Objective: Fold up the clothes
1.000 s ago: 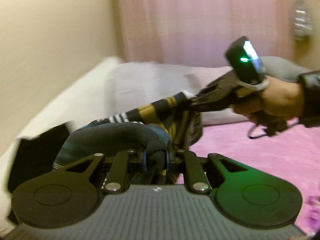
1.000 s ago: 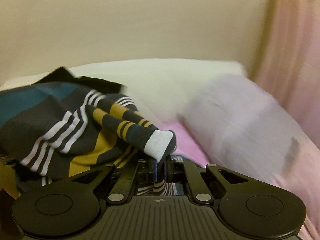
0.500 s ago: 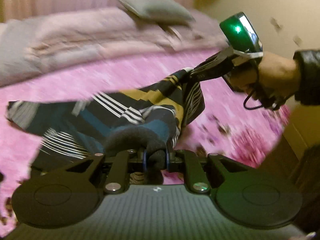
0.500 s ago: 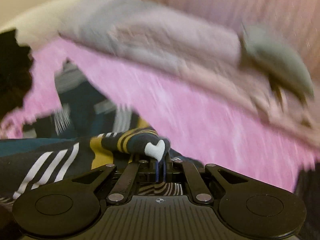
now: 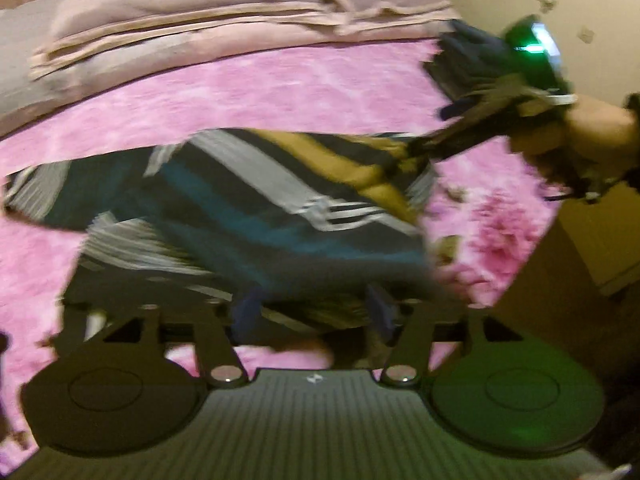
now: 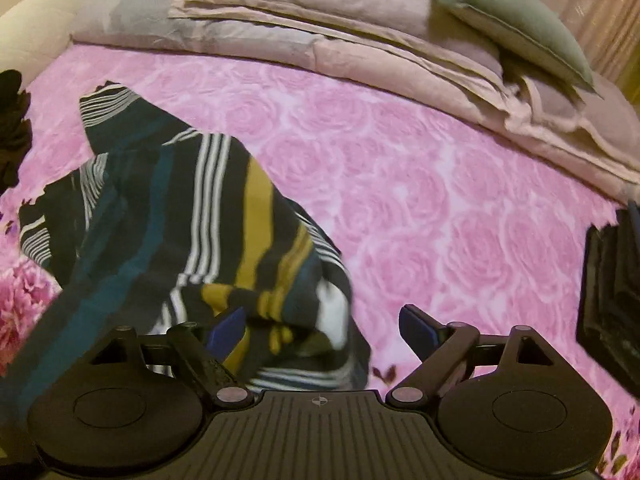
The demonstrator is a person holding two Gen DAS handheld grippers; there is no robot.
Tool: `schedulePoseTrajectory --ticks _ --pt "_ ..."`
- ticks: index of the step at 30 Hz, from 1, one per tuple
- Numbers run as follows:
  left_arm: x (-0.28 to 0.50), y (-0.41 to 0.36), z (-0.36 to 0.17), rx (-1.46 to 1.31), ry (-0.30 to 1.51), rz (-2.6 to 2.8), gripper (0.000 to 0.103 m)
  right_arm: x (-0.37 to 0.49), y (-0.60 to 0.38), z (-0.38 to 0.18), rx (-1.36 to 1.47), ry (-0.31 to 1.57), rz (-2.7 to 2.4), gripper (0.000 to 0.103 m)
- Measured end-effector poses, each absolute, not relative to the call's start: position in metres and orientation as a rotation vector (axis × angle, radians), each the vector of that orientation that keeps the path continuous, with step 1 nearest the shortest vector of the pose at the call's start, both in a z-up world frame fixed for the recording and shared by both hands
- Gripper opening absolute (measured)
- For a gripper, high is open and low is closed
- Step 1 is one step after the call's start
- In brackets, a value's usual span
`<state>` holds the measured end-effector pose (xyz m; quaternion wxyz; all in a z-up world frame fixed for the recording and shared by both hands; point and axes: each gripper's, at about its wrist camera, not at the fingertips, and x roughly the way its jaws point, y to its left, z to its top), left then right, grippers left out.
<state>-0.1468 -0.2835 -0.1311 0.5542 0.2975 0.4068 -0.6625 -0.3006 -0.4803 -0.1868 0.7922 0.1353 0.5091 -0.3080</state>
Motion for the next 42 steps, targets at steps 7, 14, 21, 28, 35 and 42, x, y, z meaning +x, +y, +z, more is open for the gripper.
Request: schedulePoseTrajectory --ticks 7,14,21,28,35,42 --pt "-0.054 -0.326 -0.183 0.779 0.934 -1.434 0.066 -0.264 -0.478 -0.217 0.274 1.144 -0.637 0.087" --pt "-0.017 -0.426 -0.232 0.859 0.842 -1.478 0.082 -0.294 -0.518 -0.249 0.414 1.183 -0.73 0.087" --pt "-0.062 -0.506 -0.292 0.99 0.77 -1.512 0.072 -0.314 -0.509 -0.271 0.448 1.15 -0.462 0.013" --pt "-0.103 -0.506 -0.296 1.204 0.814 -1.552 0.0 -0.35 -0.464 -0.245 0.34 1.163 -0.179 0.013" --pt "-0.115 -0.429 -0.237 1.289 0.852 -1.523 0.0 -0.355 -0.487 -0.232 0.437 1.087 -0.238 0.012" --pt "-0.075 -0.433 -0.228 1.159 0.887 -1.384 0.02 -0.363 -0.53 -0.233 0.493 1.066 -0.553 0.012"
